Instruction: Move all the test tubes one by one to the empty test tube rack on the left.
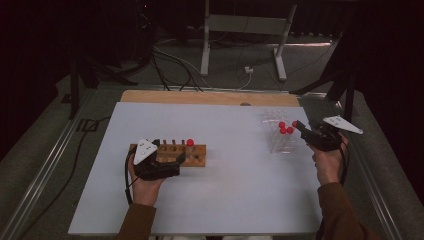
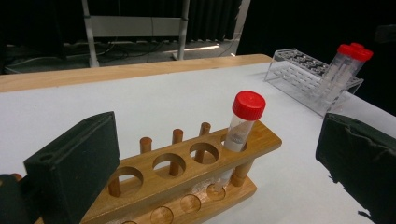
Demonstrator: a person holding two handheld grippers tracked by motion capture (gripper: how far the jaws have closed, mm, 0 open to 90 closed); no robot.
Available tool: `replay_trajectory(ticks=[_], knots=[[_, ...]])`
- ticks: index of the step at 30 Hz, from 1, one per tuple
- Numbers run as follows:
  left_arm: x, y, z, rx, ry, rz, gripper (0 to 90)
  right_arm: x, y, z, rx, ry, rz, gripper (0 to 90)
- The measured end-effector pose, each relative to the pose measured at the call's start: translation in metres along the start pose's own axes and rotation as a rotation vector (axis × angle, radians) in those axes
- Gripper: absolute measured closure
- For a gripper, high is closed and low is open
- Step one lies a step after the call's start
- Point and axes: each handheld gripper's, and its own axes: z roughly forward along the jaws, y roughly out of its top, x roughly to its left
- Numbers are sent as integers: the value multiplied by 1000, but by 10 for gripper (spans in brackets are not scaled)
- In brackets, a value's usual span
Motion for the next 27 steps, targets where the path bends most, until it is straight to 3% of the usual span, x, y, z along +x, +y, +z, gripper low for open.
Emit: replay_trajectory(ticks=[13, 23, 27], knots=[[2, -1, -1, -2, 6, -5, 6, 2, -14, 29, 41, 14, 6, 684], [3, -1, -3, -6, 12, -6, 6, -1, -17, 32, 33, 10, 46, 620], [3, -1, -3, -8, 13, -7, 6, -2, -18, 31, 28, 18, 52, 642]])
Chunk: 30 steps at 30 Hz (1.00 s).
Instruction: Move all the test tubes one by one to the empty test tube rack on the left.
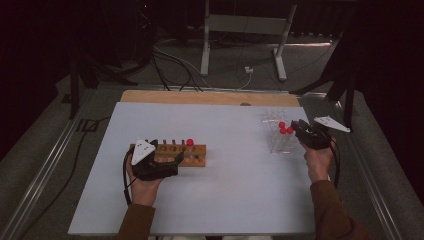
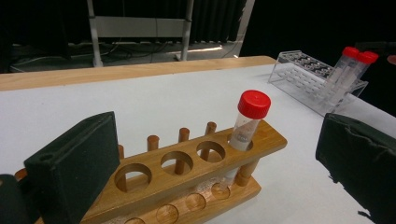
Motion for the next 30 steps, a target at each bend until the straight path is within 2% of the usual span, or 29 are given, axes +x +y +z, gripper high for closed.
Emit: replay_trajectory(ticks=[4, 13, 17, 27, 30], knots=[[0, 0, 0, 1, 0, -1, 6, -1, 0, 1, 9, 26, 16, 688], [2, 0, -1, -1, 4, -4, 6, 1, 3, -1, 12, 9, 4, 702], [2, 0, 0, 0, 5, -6, 6, 0, 10, -6, -16, 8, 15, 703], [2, 0, 0, 2, 5, -5, 6, 6, 38, -26, -84, 12, -26, 704], [2, 0, -1, 3, 4, -7, 6, 12, 52, -34, -118, 21, -46, 705]])
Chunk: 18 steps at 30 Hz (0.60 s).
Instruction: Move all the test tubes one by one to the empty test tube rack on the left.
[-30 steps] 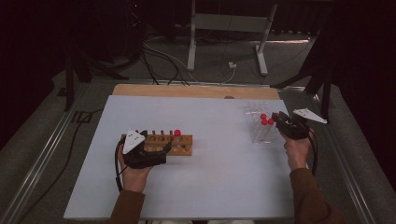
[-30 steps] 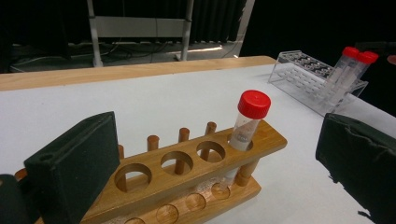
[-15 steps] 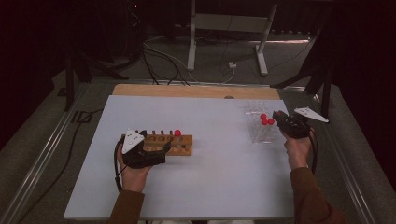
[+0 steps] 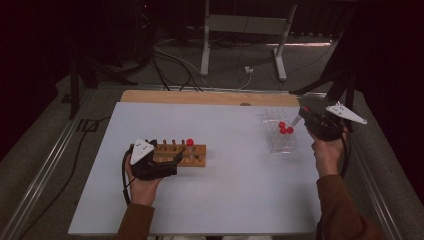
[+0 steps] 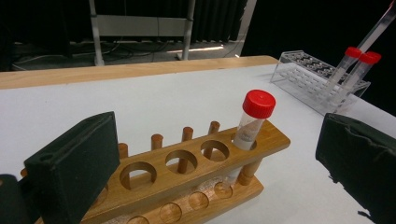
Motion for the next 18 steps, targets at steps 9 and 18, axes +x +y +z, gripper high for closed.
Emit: replay_trajectory(ticks=[9, 18], knots=[[1, 0, 0, 3, 2, -2, 6, 21, 31, -10, -60, 48, -48, 705], [1, 0, -1, 3, 9, 0, 6, 54, 42, -6, -66, 150, -74, 705]])
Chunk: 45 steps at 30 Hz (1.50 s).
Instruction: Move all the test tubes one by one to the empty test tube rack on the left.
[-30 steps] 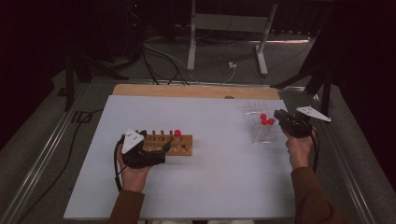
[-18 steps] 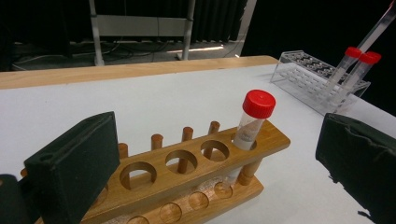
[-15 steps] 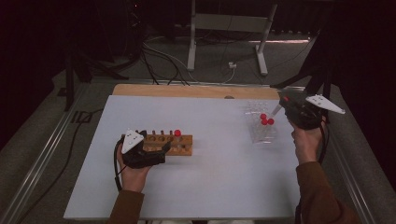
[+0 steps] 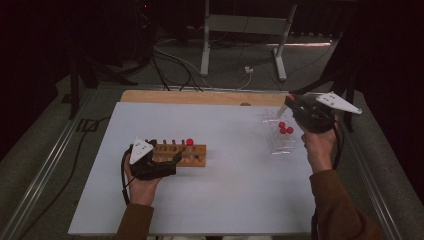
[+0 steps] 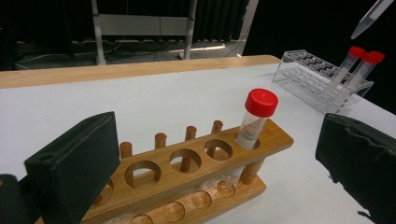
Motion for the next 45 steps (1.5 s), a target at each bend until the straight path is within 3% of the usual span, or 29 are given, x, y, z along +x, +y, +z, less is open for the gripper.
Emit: replay_trajectory(ticks=[10, 15, 20, 25, 31, 38, 45], knots=[[-4, 3, -1, -7, 3, 9, 7, 43, -9, 21, 62, 122, -11, 705], [-11, 3, 1, 0, -3, 31, 7, 56, -14, 26, 79, 159, -5, 705], [-28, 6, 7, 11, -6, 78, 25, 71, -18, 25, 97, 214, -1, 705], [-47, 14, 10, 3, -37, 124, 50, 82, -19, 23, 116, 260, -3, 705], [-63, 19, 19, 14, -70, 149, 90, 94, -23, 22, 136, 308, -1, 705], [-83, 26, 36, 25, -108, 177, 206, 116, -29, 22, 159, 390, -4, 704], [-95, 32, 46, 16, -187, 179, 436, 133, -32, 23, 180, 444, -22, 704]])
